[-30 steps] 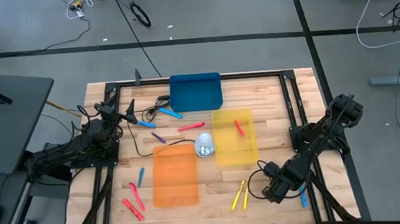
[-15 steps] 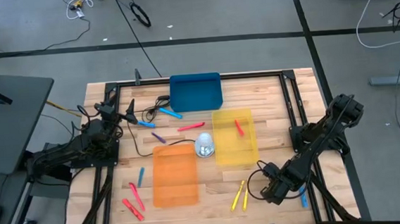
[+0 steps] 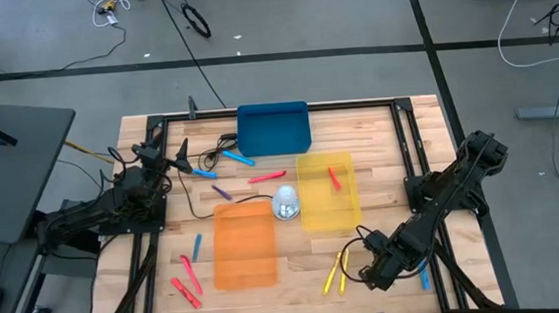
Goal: Pick & Place Markers
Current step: Put the small green pen into the yellow bin
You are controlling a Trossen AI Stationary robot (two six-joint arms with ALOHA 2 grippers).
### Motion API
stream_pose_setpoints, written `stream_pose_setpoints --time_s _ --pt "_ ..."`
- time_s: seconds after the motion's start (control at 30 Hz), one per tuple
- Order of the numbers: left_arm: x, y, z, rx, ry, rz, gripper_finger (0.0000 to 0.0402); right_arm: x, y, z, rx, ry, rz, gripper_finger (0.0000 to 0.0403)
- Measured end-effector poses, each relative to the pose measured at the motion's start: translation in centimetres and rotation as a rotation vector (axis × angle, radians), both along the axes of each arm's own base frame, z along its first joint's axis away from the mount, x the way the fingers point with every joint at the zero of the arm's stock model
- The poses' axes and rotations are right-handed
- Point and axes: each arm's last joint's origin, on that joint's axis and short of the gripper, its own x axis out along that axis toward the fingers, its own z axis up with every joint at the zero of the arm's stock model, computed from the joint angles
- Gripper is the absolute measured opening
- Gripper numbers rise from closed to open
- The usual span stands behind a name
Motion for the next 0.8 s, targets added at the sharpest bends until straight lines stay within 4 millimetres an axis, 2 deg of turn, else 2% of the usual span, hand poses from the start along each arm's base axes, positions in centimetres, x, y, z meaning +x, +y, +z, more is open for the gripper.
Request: stream_pose_setpoints --time_s 0.2,0.37,0.63,0.8 --pt "0.0 0.0 0.0 0.0 0.0 0.0 0.0383 -0.3 -0.3 1.7 -0.065 0.058 0.033 0.0023" --pt "0.0 0.0 0.0 0.0 0.0 0.0 0.0383 -0.5 -0.8 3.9 -0.096 0.073 0.074 0.0025" --pt "0.0 0.0 0.0 0.0 0.0 0.0 0.0383 -1.5 -2.9 6.9 -0.077 0.021 0.044 0.0026" --pt "0.0 0.0 0.0 0.0 0.0 0.0 0.0383 -2.4 -4.1 7.9 -0.09 0.02 0.047 0.0024"
